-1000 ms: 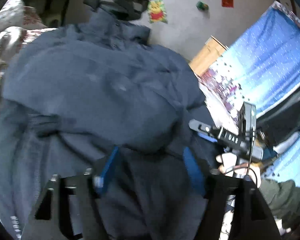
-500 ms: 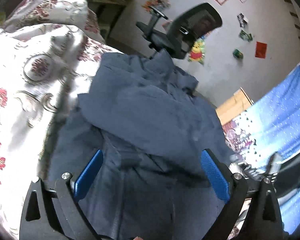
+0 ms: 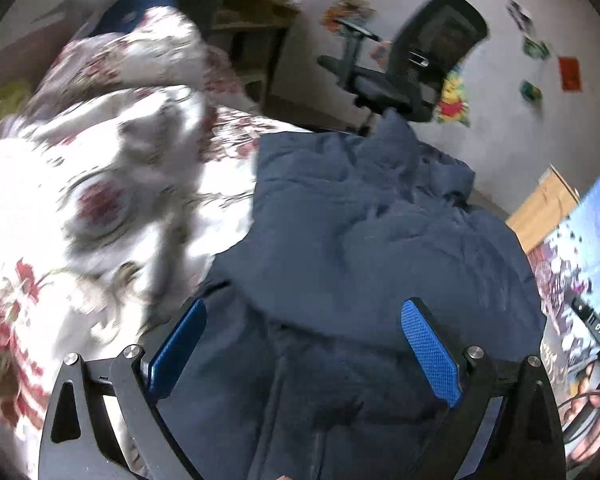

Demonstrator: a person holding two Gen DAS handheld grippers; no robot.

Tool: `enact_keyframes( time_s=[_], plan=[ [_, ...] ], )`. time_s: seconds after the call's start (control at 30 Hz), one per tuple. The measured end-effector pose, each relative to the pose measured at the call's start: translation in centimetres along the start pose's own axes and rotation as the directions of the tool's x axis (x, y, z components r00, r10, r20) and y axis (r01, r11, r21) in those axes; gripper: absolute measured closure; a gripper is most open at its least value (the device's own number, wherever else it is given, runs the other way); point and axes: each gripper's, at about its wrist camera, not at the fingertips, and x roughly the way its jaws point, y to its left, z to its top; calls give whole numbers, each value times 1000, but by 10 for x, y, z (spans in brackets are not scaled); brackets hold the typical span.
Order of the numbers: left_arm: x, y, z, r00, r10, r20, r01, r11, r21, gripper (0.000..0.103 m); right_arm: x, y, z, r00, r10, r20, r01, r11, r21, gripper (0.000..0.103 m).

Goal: Fold large clothes

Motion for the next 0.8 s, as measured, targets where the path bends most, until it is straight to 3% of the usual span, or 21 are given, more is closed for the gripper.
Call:
enact_keyframes(
  time_s=[0.07, 0.17, 0.3, 0.4, 0.63, 0.8],
  plan=[
    [11, -14, -1, 1000, -19, -2, 19, 998, 59, 7, 5, 19, -4, 999, 51, -18, -52, 995, -84, 48],
    [30, -34, -8, 1000, -11, -16, 13, 988, 152, 7, 26, 50, -15, 986, 130, -108, -149, 969, -194, 48],
    [55, -43, -18, 996, 6, -84, 12, 977, 211, 7, 56, 70, -34, 970, 123, -210, -177, 949, -261, 48],
    [69, -40, -24, 993, 22, -113, 2, 977, 211, 7, 74, 68, -42, 960, 127, -251, -189, 952, -239, 47],
    [84, -29, -30, 990, 16, -141, 12, 981, 196, 6, 84, 67, -60, 960, 147, -240, -203, 952, -227, 44],
    [91, -34, -39, 988, 64, -140, -30, 971, 237, 3, 85, 67, -68, 967, 146, -208, -194, 953, -232, 43]
  ],
)
